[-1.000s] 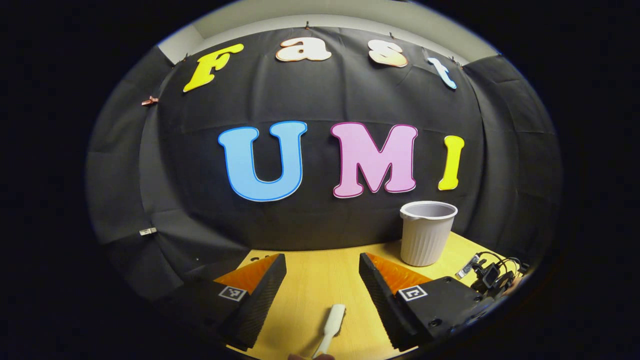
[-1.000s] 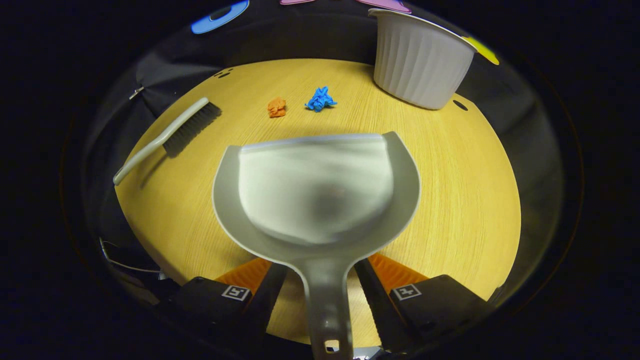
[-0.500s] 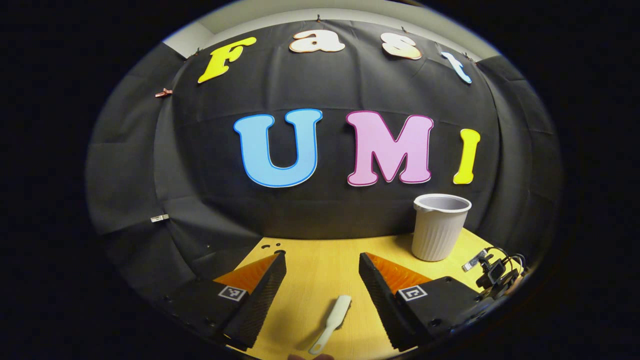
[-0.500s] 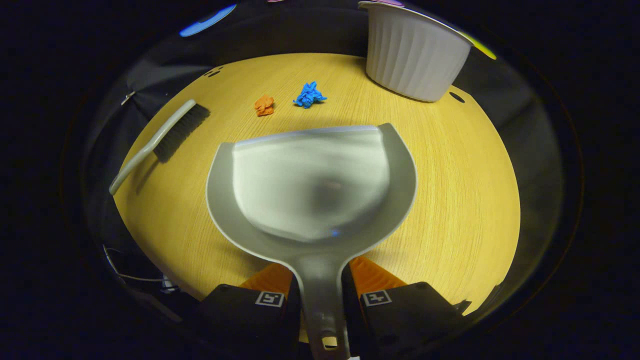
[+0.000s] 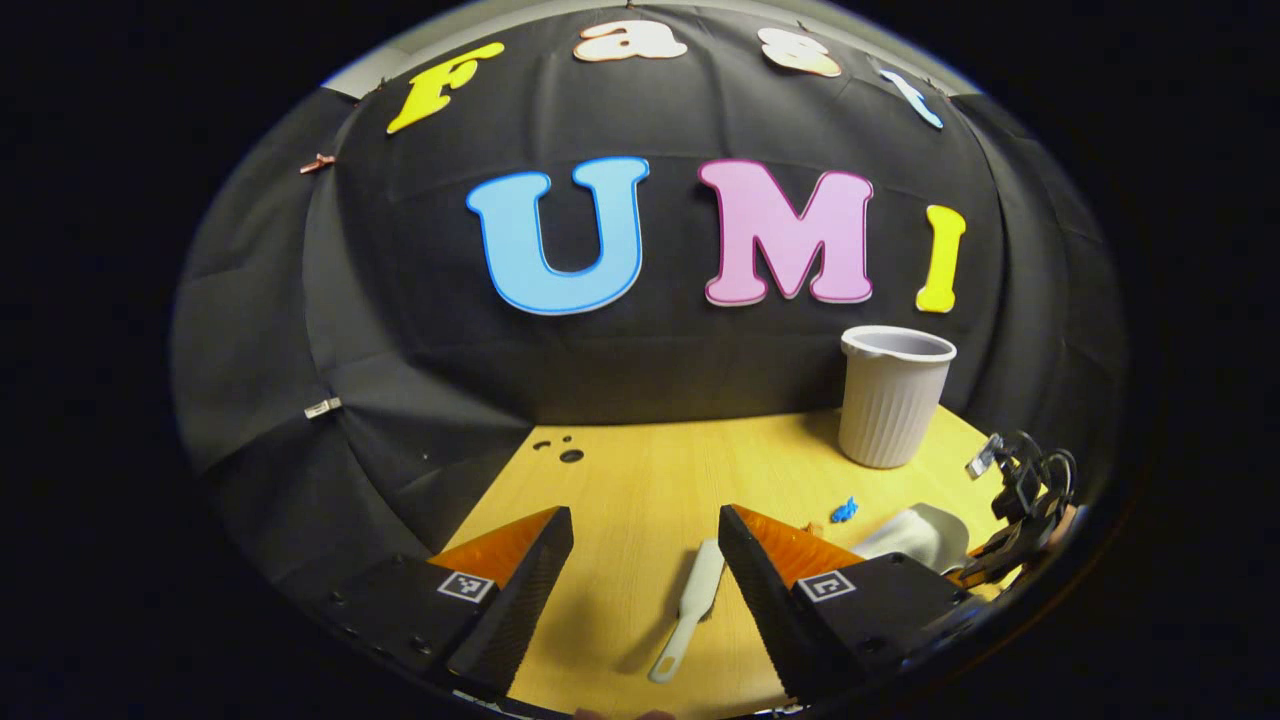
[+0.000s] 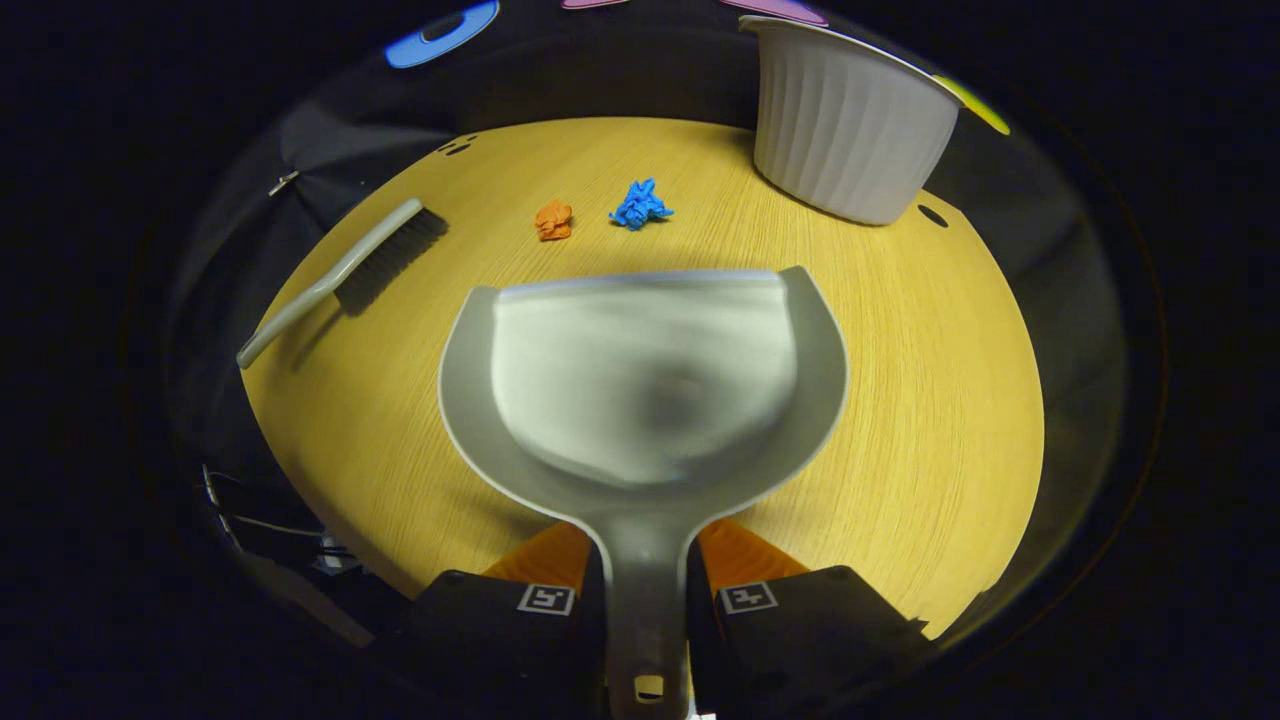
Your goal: Pick up the small broom and dustpan from the desktop, sweep the trash into the dustpan with the broom, and then empty the trash into the garbage bin.
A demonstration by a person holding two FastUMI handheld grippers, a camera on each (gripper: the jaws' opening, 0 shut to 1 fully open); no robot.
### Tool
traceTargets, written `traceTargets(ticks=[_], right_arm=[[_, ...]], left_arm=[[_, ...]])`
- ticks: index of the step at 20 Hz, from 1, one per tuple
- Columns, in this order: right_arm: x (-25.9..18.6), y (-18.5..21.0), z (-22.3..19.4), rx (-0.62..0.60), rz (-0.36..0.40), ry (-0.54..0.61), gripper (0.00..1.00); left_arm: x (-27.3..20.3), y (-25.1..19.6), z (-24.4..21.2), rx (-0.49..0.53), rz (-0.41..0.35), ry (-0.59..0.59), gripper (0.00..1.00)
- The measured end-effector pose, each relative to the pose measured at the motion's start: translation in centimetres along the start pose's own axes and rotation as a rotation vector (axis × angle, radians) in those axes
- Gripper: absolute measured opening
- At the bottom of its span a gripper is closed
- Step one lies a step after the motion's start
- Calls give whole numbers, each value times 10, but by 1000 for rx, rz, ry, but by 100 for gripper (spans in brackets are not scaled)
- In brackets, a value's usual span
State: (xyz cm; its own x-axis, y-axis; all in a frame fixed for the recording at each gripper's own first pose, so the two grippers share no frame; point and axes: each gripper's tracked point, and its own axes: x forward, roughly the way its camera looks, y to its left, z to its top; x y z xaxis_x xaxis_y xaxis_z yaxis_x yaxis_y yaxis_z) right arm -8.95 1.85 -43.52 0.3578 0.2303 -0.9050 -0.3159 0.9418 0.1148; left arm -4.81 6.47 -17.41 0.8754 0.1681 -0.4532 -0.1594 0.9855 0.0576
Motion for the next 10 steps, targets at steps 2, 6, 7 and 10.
traceTargets(ticks=[2, 6, 7, 10], right_arm=[[-13, 0, 1, -20, 5, -34, 37], [-41, -2, 5, -34, 21, -62, 37], [-48, -3, 5, -33, 23, -63, 37], [-62, -11, 4, -25, 11, -68, 38]], left_arm=[[8, -9, -24, -4, -57, 87, 94], [31, -25, -100, 15, -146, 346, 94], [37, -27, -115, 28, -164, 395, 94], [49, -31, -146, 45, -201, 519, 93]])
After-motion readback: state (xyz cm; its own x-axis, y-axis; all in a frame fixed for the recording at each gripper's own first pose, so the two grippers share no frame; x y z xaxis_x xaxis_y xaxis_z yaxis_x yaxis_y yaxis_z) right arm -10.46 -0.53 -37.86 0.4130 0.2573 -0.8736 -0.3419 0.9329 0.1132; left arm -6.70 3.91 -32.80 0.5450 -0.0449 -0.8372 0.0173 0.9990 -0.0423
